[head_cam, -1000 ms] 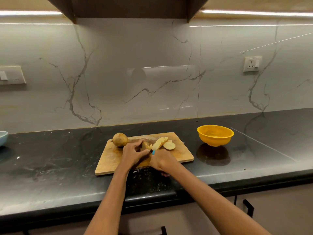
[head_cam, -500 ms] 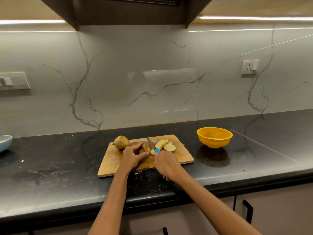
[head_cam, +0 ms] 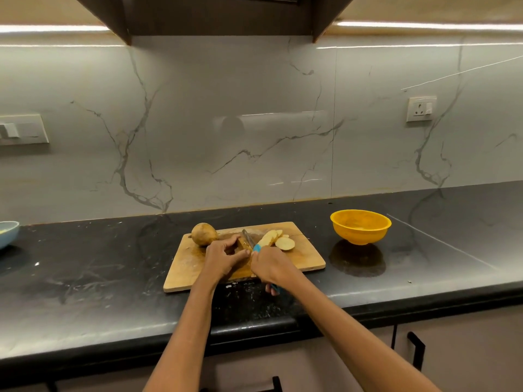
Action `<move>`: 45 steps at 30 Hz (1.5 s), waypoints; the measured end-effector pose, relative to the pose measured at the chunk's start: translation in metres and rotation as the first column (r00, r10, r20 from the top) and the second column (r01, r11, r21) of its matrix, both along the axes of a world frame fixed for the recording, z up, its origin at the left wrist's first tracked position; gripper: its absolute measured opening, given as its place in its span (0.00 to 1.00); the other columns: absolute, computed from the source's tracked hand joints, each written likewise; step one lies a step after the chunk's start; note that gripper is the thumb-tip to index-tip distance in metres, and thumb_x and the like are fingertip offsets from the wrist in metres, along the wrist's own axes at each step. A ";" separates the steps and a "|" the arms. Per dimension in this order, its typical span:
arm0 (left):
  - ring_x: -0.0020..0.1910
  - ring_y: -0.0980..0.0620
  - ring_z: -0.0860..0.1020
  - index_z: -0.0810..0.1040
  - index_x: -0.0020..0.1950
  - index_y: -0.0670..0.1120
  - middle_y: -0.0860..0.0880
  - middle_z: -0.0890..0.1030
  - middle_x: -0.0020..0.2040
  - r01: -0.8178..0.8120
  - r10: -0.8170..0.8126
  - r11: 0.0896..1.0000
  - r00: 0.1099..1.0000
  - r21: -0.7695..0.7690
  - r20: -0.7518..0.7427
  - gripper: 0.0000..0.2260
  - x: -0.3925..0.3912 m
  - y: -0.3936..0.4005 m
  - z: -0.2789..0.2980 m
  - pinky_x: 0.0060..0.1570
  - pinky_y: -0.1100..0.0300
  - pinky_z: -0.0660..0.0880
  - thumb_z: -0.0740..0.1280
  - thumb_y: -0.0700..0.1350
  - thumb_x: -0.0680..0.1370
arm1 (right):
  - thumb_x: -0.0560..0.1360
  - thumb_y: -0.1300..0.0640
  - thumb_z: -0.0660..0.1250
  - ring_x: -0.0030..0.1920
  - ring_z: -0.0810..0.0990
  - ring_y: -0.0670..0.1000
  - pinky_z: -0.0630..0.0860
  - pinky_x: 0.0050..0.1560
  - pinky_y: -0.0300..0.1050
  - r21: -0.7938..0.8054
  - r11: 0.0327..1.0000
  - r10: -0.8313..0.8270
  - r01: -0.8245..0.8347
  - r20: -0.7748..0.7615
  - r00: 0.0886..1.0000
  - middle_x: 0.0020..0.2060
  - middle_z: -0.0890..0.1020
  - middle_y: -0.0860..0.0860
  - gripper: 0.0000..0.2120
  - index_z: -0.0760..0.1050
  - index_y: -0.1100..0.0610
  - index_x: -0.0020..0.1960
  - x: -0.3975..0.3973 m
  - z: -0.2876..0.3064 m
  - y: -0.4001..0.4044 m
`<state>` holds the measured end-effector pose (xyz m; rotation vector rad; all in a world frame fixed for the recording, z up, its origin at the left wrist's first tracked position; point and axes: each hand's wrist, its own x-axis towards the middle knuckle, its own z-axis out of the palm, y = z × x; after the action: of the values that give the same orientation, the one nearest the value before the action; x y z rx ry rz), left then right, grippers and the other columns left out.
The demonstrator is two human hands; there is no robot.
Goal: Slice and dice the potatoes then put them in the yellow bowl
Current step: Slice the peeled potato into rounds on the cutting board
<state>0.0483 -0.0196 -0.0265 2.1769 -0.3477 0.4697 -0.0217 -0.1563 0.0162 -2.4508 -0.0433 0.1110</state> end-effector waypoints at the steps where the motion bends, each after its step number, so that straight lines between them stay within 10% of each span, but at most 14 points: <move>1: 0.57 0.56 0.74 0.72 0.67 0.41 0.44 0.79 0.60 0.009 -0.009 1.000 1.000 0.002 0.000 0.25 0.001 0.000 0.000 0.56 0.66 0.68 0.72 0.47 0.73 | 0.83 0.51 0.50 0.27 0.76 0.48 0.73 0.26 0.36 -0.007 1.000 0.001 -0.001 0.001 1.000 0.32 0.77 0.55 0.20 0.68 0.68 0.60 0.003 0.002 0.001; 20: 0.57 0.55 0.77 0.78 0.61 0.43 0.51 0.80 0.57 0.060 -0.061 0.996 0.998 -0.066 -0.011 0.21 0.005 0.003 0.002 0.53 0.66 0.72 0.72 0.50 0.72 | 0.83 0.53 0.49 0.27 0.72 0.49 0.69 0.20 0.37 -0.011 0.996 0.088 -0.093 -0.217 0.972 0.35 0.73 0.56 0.14 0.65 0.63 0.49 0.002 -0.001 -0.021; 26: 0.62 0.51 0.73 0.73 0.67 0.41 0.45 0.76 0.64 0.010 -0.020 0.986 0.998 -0.169 -0.052 0.26 -0.007 0.002 0.000 0.61 0.60 0.70 0.73 0.46 0.71 | 0.82 0.52 0.52 0.30 0.76 0.53 0.64 0.24 0.39 -0.240 0.969 0.064 -0.065 -0.011 0.998 0.35 0.76 0.57 0.17 0.71 0.64 0.46 -0.006 -0.011 -0.037; 36: 0.61 0.54 0.72 0.73 0.67 0.42 0.46 0.76 0.64 0.059 -0.071 0.985 0.995 -0.161 -0.070 0.25 -0.003 0.000 0.002 0.58 0.64 0.68 0.73 0.45 0.72 | 0.83 0.50 0.50 0.18 0.72 0.45 0.67 0.19 0.34 -0.020 1.000 0.007 -0.005 0.073 0.997 0.28 0.76 0.54 0.21 0.72 0.66 0.53 -0.004 -0.002 -0.021; 45: 0.62 0.51 0.73 0.74 0.66 0.44 0.47 0.77 0.63 0.038 -0.045 0.991 0.998 -0.131 -0.050 0.22 0.002 0.002 -0.001 0.60 0.62 0.68 0.72 0.45 0.73 | 0.83 0.49 0.49 0.26 0.75 0.47 0.71 0.24 0.36 0.036 0.999 0.013 -0.012 -0.025 1.000 0.34 0.77 0.55 0.21 0.68 0.66 0.60 -0.008 -0.002 -0.012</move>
<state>0.0502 -0.0180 -0.0270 2.0475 -0.3234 0.3997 -0.0301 -0.1686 0.0138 -2.4133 -0.0492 0.1452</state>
